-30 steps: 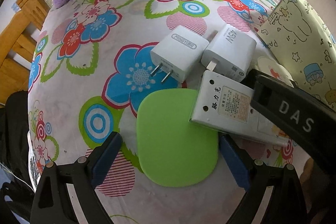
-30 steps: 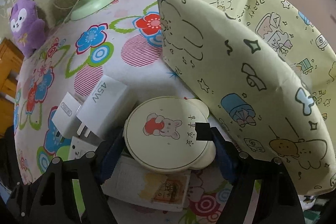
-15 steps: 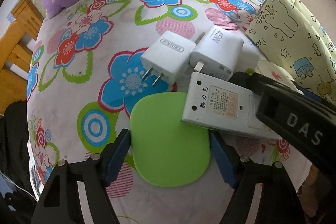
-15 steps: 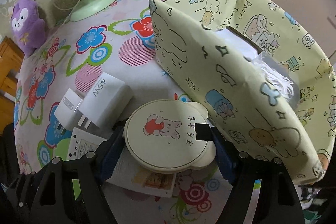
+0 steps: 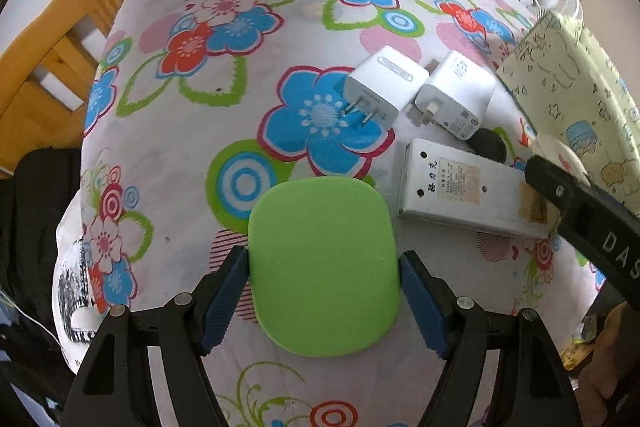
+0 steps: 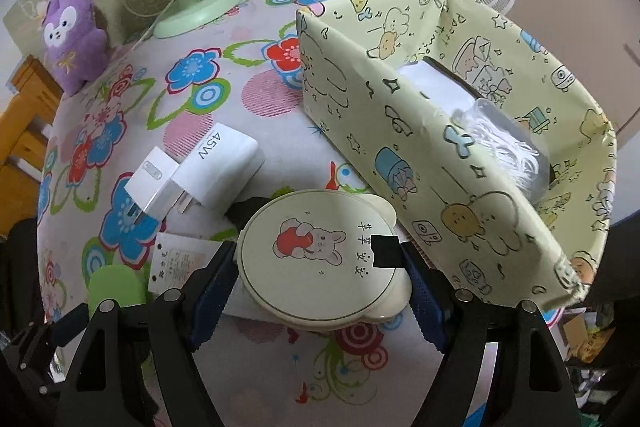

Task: Organize rigid objects
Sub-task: 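Lift the green pad with the left tool while the right tool carries the compact toward the storage box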

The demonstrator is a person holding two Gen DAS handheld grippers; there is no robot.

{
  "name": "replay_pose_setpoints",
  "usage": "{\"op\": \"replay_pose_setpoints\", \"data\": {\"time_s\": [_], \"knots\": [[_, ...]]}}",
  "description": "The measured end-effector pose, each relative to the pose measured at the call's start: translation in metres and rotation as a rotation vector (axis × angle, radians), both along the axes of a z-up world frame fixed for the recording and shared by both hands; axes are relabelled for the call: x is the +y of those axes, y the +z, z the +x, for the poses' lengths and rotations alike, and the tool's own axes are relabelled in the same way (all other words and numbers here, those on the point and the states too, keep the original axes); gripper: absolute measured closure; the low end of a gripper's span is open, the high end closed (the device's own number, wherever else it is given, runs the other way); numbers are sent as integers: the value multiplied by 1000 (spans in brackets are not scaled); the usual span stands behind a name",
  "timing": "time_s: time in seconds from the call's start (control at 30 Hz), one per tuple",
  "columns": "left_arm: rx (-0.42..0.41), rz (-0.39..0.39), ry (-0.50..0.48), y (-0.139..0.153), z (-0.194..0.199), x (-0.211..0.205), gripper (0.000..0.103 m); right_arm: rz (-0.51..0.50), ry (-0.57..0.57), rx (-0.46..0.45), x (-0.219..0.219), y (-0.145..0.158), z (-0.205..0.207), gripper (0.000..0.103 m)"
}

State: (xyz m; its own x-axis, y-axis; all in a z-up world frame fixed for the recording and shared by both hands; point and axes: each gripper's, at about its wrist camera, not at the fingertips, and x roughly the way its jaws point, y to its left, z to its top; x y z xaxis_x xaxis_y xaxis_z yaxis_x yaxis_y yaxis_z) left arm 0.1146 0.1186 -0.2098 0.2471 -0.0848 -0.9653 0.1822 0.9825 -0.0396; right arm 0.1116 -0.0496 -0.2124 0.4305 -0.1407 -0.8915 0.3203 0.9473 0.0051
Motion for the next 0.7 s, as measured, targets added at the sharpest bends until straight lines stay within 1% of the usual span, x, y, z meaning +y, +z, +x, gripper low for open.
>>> {"op": "replay_pose_setpoints", "data": {"time_s": [0.1,0.4,0.7], "knots": [[-14,3,-1,9,-1,-3,26,-3,10,-10,1,7,-4,22],[-63,-37,-17,40,-3,-10,25,-20,31,-27,4,25,-16,22],[-97,-49,-18,64,-7,-16,25,-49,39,-44,4,46,-30,22]]}}
